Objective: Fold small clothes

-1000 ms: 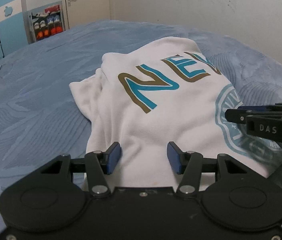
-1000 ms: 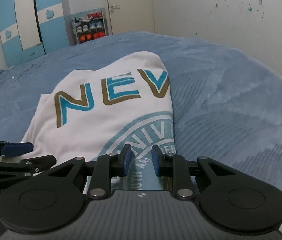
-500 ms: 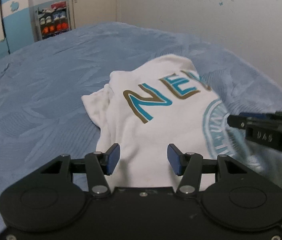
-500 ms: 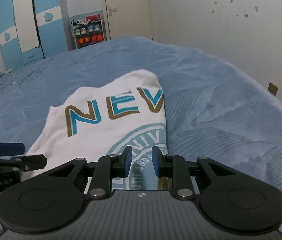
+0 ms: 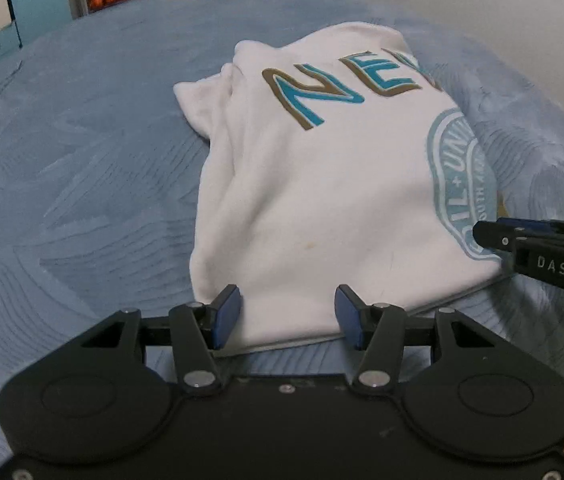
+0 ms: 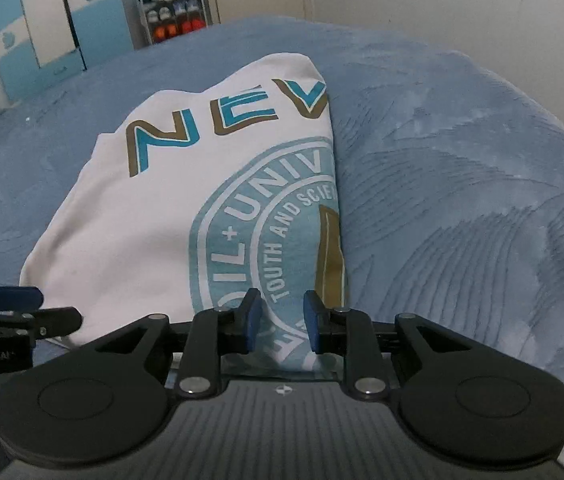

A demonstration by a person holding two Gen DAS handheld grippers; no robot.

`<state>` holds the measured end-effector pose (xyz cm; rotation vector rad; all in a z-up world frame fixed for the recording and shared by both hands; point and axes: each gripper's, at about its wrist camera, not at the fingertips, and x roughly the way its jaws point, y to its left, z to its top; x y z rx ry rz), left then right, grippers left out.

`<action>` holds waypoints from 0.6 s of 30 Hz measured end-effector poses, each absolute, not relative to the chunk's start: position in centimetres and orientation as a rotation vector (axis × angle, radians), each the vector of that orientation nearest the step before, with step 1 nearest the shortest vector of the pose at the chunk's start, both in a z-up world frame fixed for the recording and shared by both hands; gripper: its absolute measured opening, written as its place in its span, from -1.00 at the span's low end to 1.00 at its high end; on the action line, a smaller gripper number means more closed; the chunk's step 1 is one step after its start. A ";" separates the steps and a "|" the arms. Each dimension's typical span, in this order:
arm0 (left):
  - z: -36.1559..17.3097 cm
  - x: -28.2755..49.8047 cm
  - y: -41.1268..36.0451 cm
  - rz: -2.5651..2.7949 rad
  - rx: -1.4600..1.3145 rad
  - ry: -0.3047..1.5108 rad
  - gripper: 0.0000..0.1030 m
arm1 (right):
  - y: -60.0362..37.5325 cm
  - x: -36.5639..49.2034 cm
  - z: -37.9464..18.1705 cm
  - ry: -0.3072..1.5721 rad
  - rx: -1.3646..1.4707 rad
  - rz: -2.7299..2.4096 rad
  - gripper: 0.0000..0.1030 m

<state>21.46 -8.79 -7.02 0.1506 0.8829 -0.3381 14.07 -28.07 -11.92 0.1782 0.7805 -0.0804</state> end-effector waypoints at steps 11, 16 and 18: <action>-0.6 19.3 -8.5 -0.327 0.123 0.895 0.06 | -27.4 11.1 -4.2 0.774 0.140 -0.121 -0.02; 1.2 17.7 -8.2 -0.329 0.114 0.865 0.06 | -27.5 9.5 -2.6 0.766 0.157 -0.132 -0.02; 1.4 17.4 -8.2 -0.320 0.115 0.867 0.06 | -27.6 9.2 -2.5 0.769 0.159 -0.133 -0.02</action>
